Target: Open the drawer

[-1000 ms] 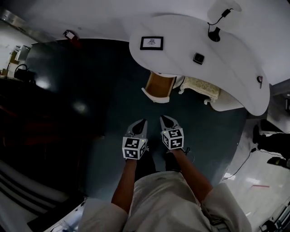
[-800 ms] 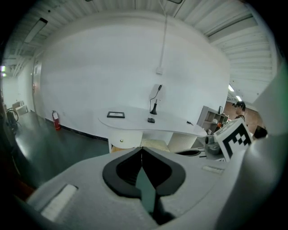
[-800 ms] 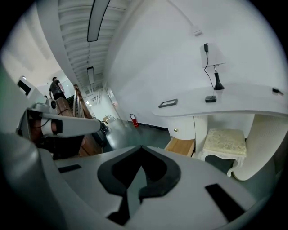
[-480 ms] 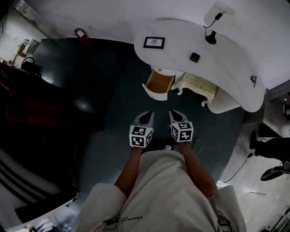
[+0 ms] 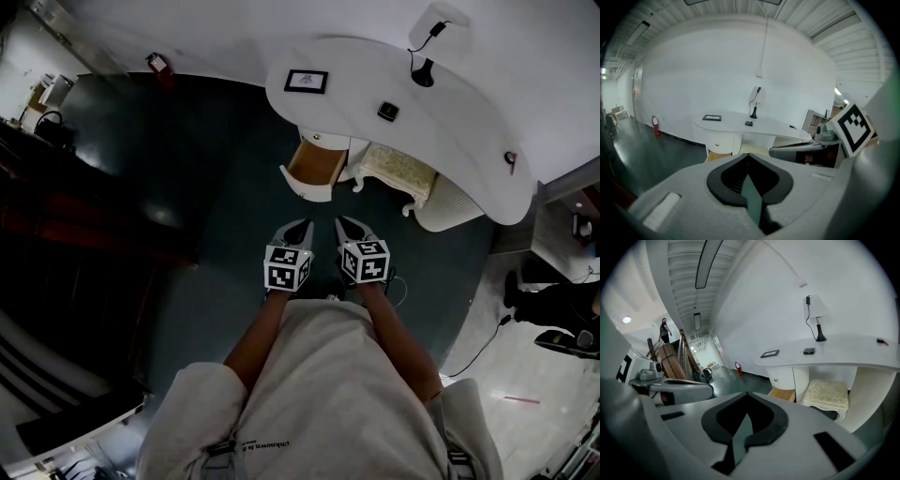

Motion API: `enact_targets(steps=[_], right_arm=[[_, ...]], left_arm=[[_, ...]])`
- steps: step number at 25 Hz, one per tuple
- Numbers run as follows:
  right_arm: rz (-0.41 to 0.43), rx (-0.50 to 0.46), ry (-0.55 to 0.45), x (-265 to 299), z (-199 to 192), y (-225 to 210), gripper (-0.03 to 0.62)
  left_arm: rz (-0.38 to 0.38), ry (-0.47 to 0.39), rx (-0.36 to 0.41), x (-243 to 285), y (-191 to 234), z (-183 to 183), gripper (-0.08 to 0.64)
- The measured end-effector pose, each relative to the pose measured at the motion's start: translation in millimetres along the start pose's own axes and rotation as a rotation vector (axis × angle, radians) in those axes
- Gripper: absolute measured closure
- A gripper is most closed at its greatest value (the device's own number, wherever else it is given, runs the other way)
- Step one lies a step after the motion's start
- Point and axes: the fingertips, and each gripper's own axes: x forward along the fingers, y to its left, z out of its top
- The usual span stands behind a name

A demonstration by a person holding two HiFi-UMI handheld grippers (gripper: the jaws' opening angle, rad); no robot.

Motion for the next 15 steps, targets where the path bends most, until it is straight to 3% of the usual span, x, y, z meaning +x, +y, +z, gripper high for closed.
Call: enact_targets(steps=[5, 15], right_arm=[[-0.012, -0.009, 0.035, -1, -10, -2, 0.577], [-0.08, -0.064, 0.079, -1, -25, -11, 0.577]], left_arm=[[0.052, 0.014, -0.039, -3, 9, -4, 0.549], [0.039, -0.001, -0.076, -9, 18, -12, 0.549]])
